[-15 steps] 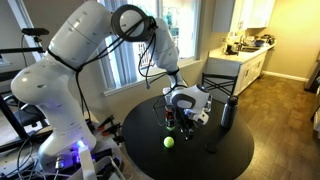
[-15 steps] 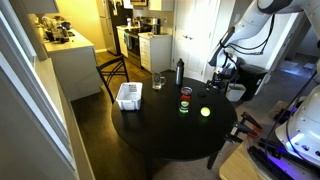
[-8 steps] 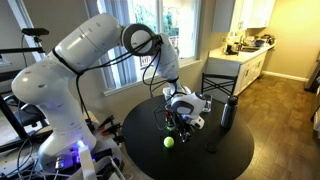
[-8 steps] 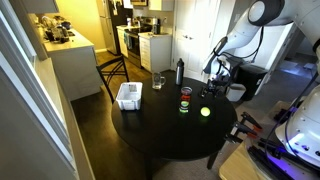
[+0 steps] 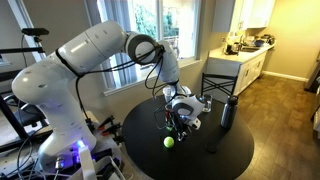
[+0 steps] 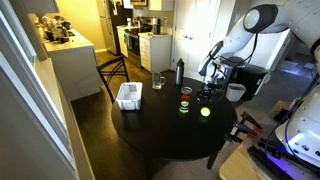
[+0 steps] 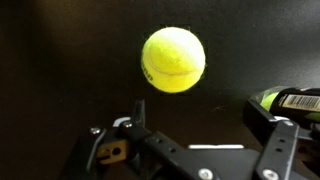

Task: Put the green ball in the container

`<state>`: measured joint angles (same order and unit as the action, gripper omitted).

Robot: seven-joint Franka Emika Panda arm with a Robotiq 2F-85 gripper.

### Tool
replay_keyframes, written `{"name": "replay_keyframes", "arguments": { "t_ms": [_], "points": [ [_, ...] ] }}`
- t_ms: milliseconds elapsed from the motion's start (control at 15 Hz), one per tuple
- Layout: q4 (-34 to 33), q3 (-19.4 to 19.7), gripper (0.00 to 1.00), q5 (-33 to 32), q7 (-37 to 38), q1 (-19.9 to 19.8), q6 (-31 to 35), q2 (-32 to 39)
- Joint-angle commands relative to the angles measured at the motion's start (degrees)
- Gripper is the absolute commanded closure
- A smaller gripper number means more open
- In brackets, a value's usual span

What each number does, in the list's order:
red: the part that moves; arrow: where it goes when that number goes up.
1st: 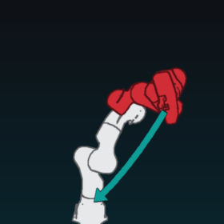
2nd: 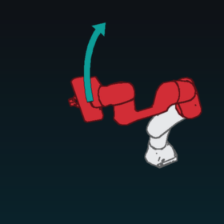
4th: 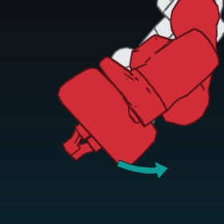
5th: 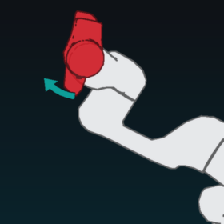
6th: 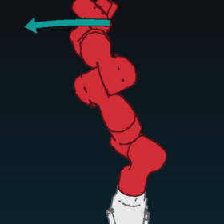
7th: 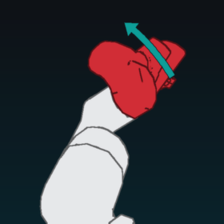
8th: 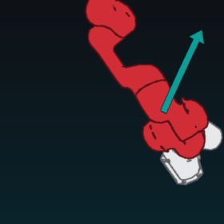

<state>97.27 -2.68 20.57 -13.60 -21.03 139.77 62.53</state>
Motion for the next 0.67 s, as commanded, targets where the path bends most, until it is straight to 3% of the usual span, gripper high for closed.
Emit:
{"name": "replay_keyframes", "arguments": {
  "t_ms": [0, 600],
  "points": [
    [-3.7, 0.4, 0.0, -1.5, 3.3, 1.2, -4.2, 3.3],
    [-11.9, 2.5, 0.0, -2.5, 8.8, 3.7, -10.6, 10.2]
  ]
}}
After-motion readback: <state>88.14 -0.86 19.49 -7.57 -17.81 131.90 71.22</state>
